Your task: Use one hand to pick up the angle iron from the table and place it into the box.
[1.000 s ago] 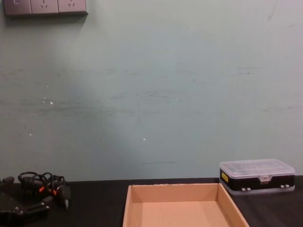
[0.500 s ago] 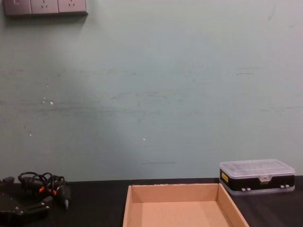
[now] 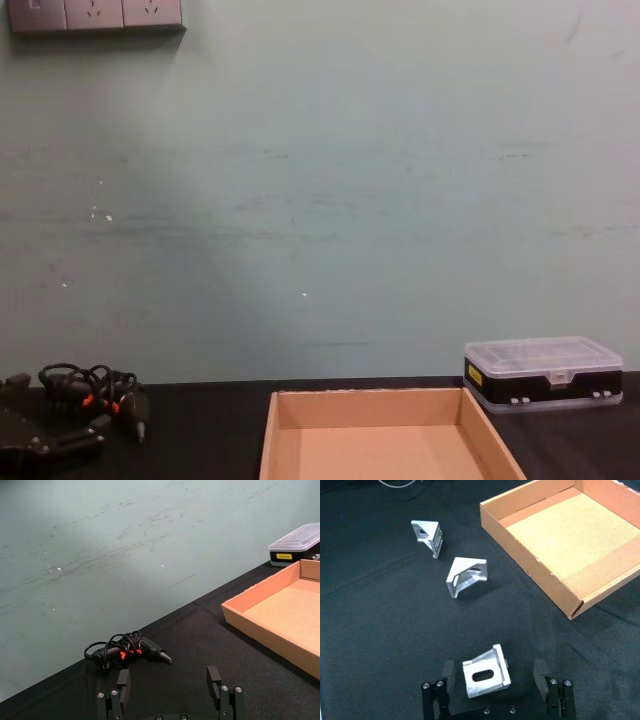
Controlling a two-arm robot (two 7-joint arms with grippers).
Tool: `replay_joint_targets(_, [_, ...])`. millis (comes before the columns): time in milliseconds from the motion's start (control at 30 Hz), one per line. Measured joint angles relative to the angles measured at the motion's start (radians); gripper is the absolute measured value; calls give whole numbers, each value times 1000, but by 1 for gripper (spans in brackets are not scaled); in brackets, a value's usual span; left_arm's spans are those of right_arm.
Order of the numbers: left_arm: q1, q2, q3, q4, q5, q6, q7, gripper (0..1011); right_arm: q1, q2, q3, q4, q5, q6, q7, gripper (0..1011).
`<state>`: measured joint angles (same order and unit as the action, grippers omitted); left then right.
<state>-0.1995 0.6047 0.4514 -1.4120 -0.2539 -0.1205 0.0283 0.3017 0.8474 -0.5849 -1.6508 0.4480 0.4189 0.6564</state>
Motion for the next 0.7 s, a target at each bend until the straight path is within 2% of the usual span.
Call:
replay_joint_targets(233, [0,0,0,0,0,0,0,1000,-1,0,0,19,-4,-13,7,1002])
replay_joint_targets(700, [0,0,0,0,0,0,0,1000,6,-2,-5,21,-16,0,14,1002])
